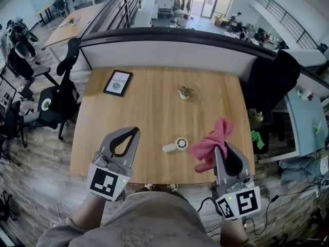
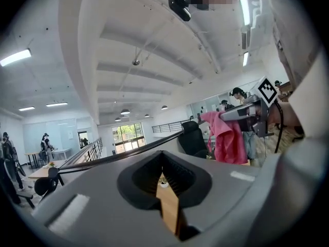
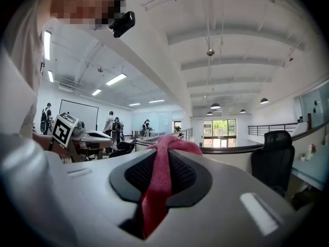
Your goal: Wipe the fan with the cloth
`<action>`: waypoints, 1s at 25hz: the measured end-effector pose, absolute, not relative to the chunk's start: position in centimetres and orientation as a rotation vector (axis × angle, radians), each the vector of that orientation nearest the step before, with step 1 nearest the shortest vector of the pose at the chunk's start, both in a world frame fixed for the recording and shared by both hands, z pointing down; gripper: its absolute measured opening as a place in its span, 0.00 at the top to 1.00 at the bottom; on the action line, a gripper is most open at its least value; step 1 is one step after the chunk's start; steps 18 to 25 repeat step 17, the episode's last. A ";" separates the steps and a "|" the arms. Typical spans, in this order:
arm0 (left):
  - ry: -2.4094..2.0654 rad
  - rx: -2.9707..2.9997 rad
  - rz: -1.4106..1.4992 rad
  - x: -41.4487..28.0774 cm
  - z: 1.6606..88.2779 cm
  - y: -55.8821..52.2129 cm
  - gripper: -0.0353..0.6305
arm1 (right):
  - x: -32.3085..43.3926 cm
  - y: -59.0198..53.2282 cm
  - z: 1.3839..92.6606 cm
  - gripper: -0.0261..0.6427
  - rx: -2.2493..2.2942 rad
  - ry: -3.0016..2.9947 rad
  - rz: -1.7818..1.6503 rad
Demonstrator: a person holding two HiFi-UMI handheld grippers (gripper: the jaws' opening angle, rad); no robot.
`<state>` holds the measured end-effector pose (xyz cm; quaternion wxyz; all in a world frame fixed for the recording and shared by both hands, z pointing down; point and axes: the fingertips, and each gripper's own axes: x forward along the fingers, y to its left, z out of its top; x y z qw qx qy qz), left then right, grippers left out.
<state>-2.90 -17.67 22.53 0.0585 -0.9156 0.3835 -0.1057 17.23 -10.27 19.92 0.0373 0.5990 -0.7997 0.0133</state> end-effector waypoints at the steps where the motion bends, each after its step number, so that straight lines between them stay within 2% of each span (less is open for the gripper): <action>1: 1.158 -2.780 -0.320 -2.8 22.8 -17.6 0.94 | 17.0 -10.3 20.2 0.86 1.835 -2.456 0.050; 25: 1.169 -2.774 -0.313 -2.7 22.8 -17.6 0.94 | 17.5 -10.5 20.3 0.86 1.876 -2.419 0.060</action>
